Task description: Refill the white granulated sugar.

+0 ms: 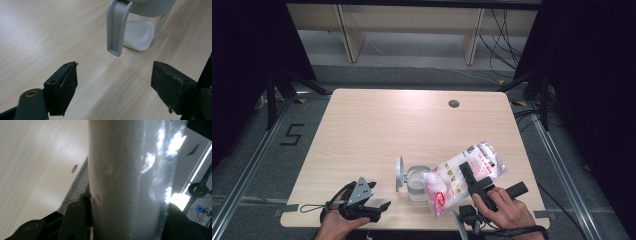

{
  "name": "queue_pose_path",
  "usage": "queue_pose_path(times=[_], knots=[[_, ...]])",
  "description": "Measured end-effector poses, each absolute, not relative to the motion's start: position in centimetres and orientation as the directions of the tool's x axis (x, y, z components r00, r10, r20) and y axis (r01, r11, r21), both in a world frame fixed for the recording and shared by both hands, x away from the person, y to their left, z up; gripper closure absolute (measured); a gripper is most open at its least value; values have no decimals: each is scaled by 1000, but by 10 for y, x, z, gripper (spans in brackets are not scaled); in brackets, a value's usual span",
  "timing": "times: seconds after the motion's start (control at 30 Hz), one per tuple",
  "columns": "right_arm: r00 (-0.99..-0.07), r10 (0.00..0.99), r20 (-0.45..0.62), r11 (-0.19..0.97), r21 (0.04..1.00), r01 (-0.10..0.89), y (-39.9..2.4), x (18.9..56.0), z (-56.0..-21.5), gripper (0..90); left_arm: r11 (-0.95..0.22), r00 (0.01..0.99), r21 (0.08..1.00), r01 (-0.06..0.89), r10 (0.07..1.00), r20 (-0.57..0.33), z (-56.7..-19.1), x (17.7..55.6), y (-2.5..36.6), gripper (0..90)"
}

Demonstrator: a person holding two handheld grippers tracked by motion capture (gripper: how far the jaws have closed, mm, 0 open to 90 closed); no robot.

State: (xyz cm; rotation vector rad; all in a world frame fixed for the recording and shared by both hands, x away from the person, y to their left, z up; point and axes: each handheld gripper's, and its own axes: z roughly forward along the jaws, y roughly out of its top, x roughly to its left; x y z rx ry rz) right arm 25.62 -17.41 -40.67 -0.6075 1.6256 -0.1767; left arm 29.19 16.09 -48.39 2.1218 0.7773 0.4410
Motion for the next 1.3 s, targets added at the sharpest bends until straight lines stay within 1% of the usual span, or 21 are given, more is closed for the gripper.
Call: queue_pose_path(times=[0.07,0.1,0.13,0.17,0.2,0.23,0.3,0.47,0.53,0.6,0.67,0.7,0.73,0.77,1.03,1.07,1.1,1.13,1.2,1.23,1.3], knots=[[-29,-495,-868,837,-468,-283,-173,256,-407,598,-478,749,794,376,662,44,-484,292,161,210],[-36,-478,-878,847,-450,-285,-174,257,-409,599,-491,751,788,372,658,56,-483,292,161,210],[-35,-486,-873,844,-458,-280,-173,256,-409,599,-475,754,798,372,656,40,-484,292,160,210],[-30,-505,-863,831,-476,-288,-172,256,-409,599,-474,750,798,373,660,41,-485,292,160,209],[-33,-500,-865,833,-471,-290,-173,257,-410,600,-481,749,792,376,661,46,-484,292,160,209],[-22,-522,-853,818,-493,-298,-172,258,-409,601,-474,749,797,373,661,42,-485,292,160,210],[-31,-512,-858,828,-484,-285,-172,258,-410,603,-473,750,798,372,660,41,-485,292,160,210],[-30,-517,-855,824,-488,-290,-173,258,-410,607,-473,750,798,372,660,41,-485,292,160,210],[-39,-490,-871,841,-461,-284,-173,257,-412,609,-473,751,800,370,659,42,-485,292,160,210],[-36,-499,-866,833,-468,-294,-172,257,-412,610,-491,761,796,353,646,61,-484,293,161,209],[-38,-493,-869,837,-462,-293,-173,257,-412,612,-496,760,792,357,647,62,-484,293,161,209],[-24,-519,-855,818,-488,-303,-173,258,-410,613,-495,762,792,356,645,61,-484,293,161,210],[-22,-520,-854,817,-489,-307,-173,258,-410,614,-494,760,793,356,646,61,-484,293,161,209],[-25,-519,-854,818,-488,-304,-173,258,-410,615,-475,749,795,378,661,38,-484,292,161,210],[-24,-514,-857,818,-483,-312,-174,259,-411,621,-475,753,795,377,657,36,-486,294,160,210],[-40,-480,-876,843,-448,-298,-176,258,-413,622,-471,758,798,377,651,26,-486,294,160,209],[-30,-497,-867,831,-465,-306,-176,259,-412,623,-459,751,800,386,660,17,-486,294,159,210],[-30,-495,-868,831,-464,-307,-176,259,-411,623,-465,752,800,381,659,25,-487,295,160,210],[-41,-487,-872,837,-453,-306,-178,260,-413,625,-444,750,806,390,662,2,-488,295,158,209],[-24,-511,-859,819,-478,-319,-177,261,-411,625,-474,760,793,383,649,21,-487,296,160,210],[-33,-495,-868,830,-461,-313,-178,262,-414,626,-492,773,792,360,634,43,-486,298,161,209]])
